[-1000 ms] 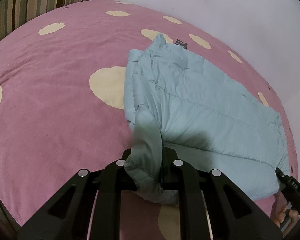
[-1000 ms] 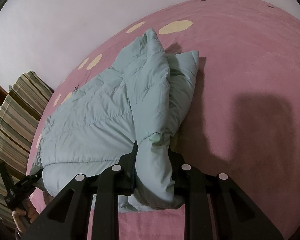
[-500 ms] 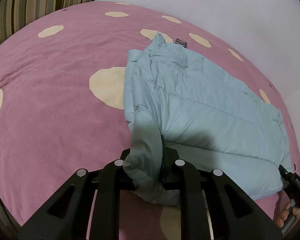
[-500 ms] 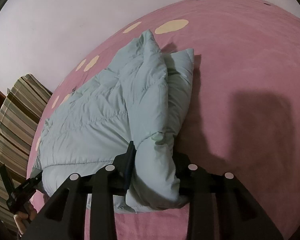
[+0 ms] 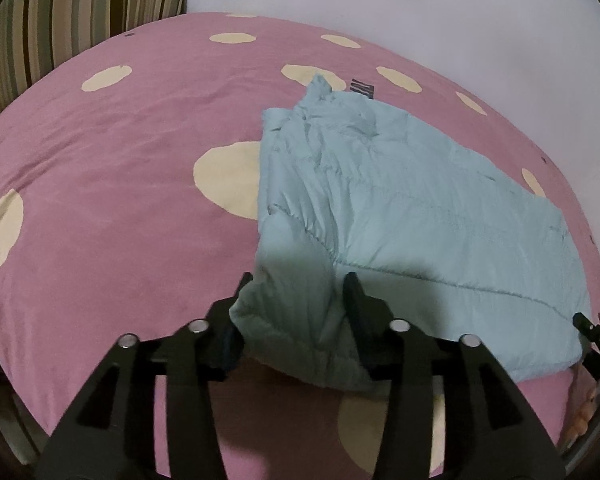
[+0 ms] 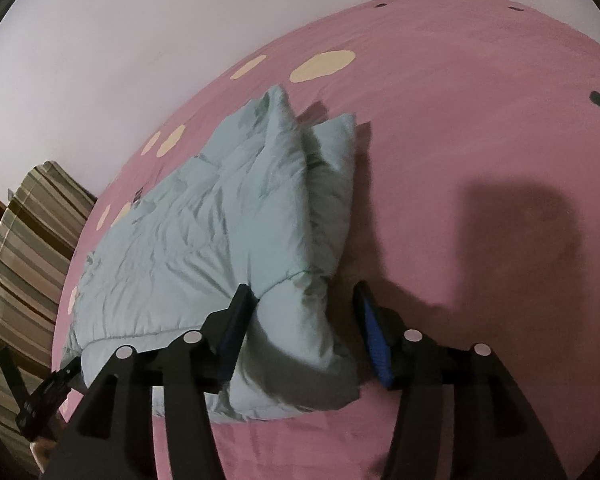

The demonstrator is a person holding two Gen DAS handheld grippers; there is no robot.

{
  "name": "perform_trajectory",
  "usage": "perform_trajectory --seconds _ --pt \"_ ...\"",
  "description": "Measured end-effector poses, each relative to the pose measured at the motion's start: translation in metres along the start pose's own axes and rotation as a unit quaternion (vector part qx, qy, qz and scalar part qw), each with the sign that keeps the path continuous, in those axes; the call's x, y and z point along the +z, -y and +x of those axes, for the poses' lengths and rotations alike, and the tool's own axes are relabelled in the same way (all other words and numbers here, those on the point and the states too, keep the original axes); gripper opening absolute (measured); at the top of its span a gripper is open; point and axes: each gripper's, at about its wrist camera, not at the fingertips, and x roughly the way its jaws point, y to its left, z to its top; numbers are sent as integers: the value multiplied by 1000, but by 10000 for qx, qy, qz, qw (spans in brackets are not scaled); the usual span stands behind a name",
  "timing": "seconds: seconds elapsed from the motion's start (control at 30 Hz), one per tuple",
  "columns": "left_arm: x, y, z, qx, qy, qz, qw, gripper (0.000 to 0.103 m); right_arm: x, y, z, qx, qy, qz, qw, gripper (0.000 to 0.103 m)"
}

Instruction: Fold large clothes

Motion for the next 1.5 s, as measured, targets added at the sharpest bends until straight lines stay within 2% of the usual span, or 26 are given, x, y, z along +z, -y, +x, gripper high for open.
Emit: perform_trajectory --seconds 0.23,0.43,0.5,0.57,0.63,0.83,0.97,1.07,1.23,1.37,1.5 --pt "0 -9 -14 -27 22 66 10000 57 8 7 -24 -347 223 68 9991 54" --pt "12 -24 -37 -185 227 -79 9995 64 16 -19 -44 -742 567 -269 9953 53" --pt "21 -27 -41 -221 306 -111 9992 68 19 -37 -44 -719 616 -490 9943 47" --pt "33 -26 -40 -250 362 -75 9990 68 20 -59 -38 -561 491 -738 9945 38" --pt "42 -21 -35 -299 369 33 9989 72 18 -86 -28 -324 326 -993 9940 36" --pt "70 -6 -3 -360 32 230 9991 72 2 -171 12 130 -60 -1775 9840 36" --pt "80 1 13 -277 -83 429 9987 72 -5 -202 38 116 -195 -1942 9807 36" --pt "85 2 25 -263 -223 475 9983 72 -13 -214 57 -104 -286 -2117 9769 36" --pt "88 6 48 -178 -487 669 9964 73 -27 -210 88 -457 -532 -2244 9720 36" --pt "90 5 63 -132 -669 725 9950 74 -30 -214 96 -582 -554 -2349 9687 36" --pt "92 1 77 -307 -907 623 9935 75 -30 -212 96 -566 -559 -2356 9686 36"
